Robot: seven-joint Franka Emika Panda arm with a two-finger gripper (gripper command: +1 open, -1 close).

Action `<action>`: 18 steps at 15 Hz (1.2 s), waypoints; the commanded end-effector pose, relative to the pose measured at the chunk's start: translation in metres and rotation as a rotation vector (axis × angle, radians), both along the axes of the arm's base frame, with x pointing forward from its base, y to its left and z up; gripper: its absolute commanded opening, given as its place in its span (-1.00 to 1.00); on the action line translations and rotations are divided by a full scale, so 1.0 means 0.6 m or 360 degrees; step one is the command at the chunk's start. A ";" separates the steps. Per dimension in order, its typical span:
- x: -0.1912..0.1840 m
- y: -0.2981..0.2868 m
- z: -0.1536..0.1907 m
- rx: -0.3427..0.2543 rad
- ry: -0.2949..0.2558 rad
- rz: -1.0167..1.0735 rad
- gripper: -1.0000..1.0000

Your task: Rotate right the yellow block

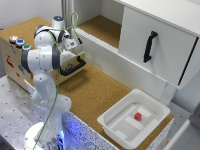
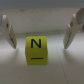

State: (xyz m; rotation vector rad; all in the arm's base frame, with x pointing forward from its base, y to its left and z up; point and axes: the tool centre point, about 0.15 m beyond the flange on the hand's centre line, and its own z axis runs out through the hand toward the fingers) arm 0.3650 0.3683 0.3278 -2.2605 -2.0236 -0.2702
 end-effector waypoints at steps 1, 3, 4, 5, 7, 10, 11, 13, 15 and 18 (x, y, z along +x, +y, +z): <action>0.003 0.026 -0.019 -0.0303 0.0053 0.0037 -1.00; -0.003 0.020 -0.017 -0.0316 0.0056 0.0028 -1.00; -0.005 0.016 -0.011 -0.0321 0.0046 0.0021 -1.00; -0.008 0.014 -0.004 -0.0334 0.0035 0.0017 -1.00; -0.018 0.014 0.003 -0.0356 0.0032 0.0024 -1.00; -0.031 0.007 0.016 -0.0281 0.0210 -0.0040 -1.00; -0.037 -0.002 0.020 -0.0254 0.0245 -0.0098 -1.00; -0.047 -0.023 0.032 -0.0204 0.0280 -0.0257 -1.00; -0.065 -0.045 0.040 -0.0208 0.0301 -0.0452 -1.00; -0.090 -0.080 0.042 -0.0151 0.0345 -0.0811 -1.00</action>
